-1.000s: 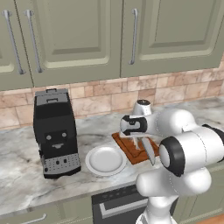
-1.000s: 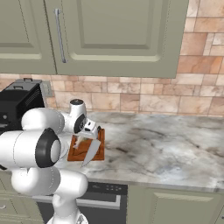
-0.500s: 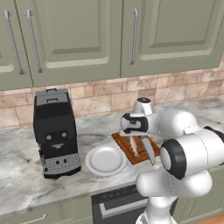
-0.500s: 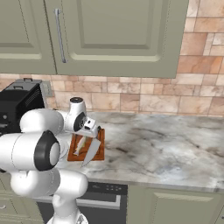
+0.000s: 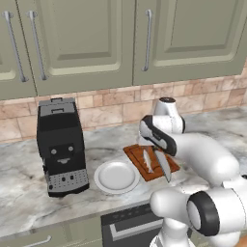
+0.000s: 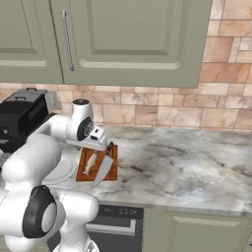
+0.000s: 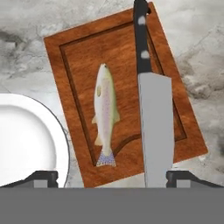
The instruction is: Pick up the knife from the drawer and place it on the cutting board. Then place the meat from the plate to the cutting board.
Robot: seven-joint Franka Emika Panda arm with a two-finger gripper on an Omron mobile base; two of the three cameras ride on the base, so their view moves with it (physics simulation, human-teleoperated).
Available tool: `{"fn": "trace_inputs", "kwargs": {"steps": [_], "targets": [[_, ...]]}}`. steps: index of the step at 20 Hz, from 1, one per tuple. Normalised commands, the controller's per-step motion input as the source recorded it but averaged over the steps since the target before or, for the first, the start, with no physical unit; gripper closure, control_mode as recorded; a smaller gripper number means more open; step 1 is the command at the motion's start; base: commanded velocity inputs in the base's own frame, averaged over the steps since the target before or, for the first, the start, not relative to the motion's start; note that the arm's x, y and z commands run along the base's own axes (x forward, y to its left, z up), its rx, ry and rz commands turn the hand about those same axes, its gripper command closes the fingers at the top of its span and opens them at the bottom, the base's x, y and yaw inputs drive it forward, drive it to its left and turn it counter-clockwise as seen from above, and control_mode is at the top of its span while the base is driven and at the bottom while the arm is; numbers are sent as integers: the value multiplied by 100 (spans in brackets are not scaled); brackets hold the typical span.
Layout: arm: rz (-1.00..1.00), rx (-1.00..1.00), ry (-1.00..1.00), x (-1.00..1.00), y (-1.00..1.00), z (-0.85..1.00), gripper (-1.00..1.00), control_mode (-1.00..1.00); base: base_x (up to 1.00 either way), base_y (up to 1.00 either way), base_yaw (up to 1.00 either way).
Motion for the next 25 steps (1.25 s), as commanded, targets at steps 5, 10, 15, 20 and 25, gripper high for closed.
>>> {"fn": "trace_inputs", "kwargs": {"steps": [5,10,15,20,25], "targets": [[0,0,0,-95,-8,5,-100,-100,0,0,0],[0,0,0,-99,-1,46,-100,-100,0,0,0],[0,0,0,-71,0,72,-100,-100,0,0,0],[0,0,0,-28,4,82,-100,-100,0,0,0],[0,0,0,-18,2,93,-100,-100,0,0,0]]}}
